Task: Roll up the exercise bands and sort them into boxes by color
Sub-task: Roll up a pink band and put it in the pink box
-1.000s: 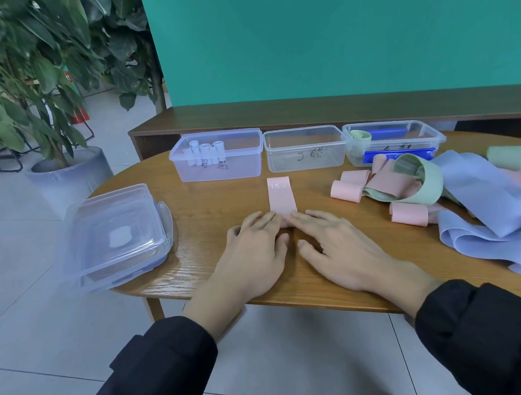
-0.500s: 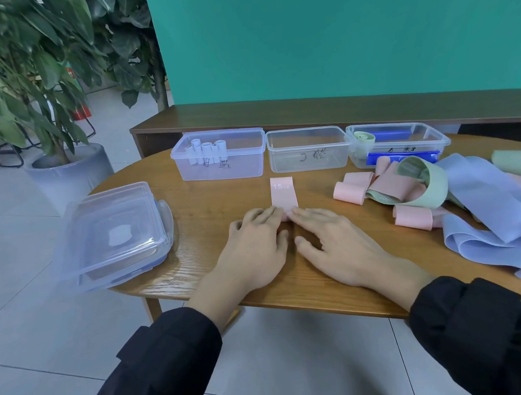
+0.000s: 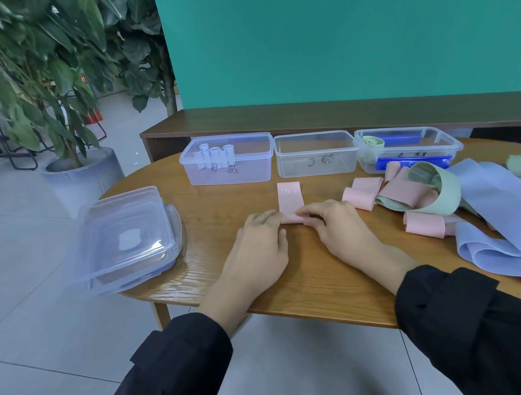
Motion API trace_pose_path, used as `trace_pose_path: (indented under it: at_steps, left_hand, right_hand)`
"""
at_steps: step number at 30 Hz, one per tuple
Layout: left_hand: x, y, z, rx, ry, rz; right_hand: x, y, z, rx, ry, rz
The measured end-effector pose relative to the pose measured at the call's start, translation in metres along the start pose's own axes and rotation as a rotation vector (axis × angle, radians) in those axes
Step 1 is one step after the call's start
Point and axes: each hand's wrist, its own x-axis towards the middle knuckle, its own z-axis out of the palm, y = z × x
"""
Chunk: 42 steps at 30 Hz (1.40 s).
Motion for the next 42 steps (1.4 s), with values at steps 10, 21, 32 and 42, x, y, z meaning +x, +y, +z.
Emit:
trace_pose_path:
  at_steps: [10, 21, 32, 42]
  left_hand:
    - [-0.006, 0.001, -0.006, -0.095, 0.126, 0.038]
    - [-0.053, 0.025, -0.023, -0.191, 0.117, 0.083]
    - [-0.058, 0.025, -0.021, -0.228, 0.11, 0.009]
    - [-0.05, 0.014, -0.013, -0.179, 0.063, -0.005]
  right_hand:
    - [-0.023, -0.012, -0.009, 0.058, 0.071, -0.108]
    - [-0.086, -0.027, -0.026, 0.095, 0.036, -0.153]
    - [-0.085, -0.027, -0.025, 0.095, -0.053, -0.156]
    - [-0.079, -0.026, -0.019, 0.022, -0.052, -0.109]
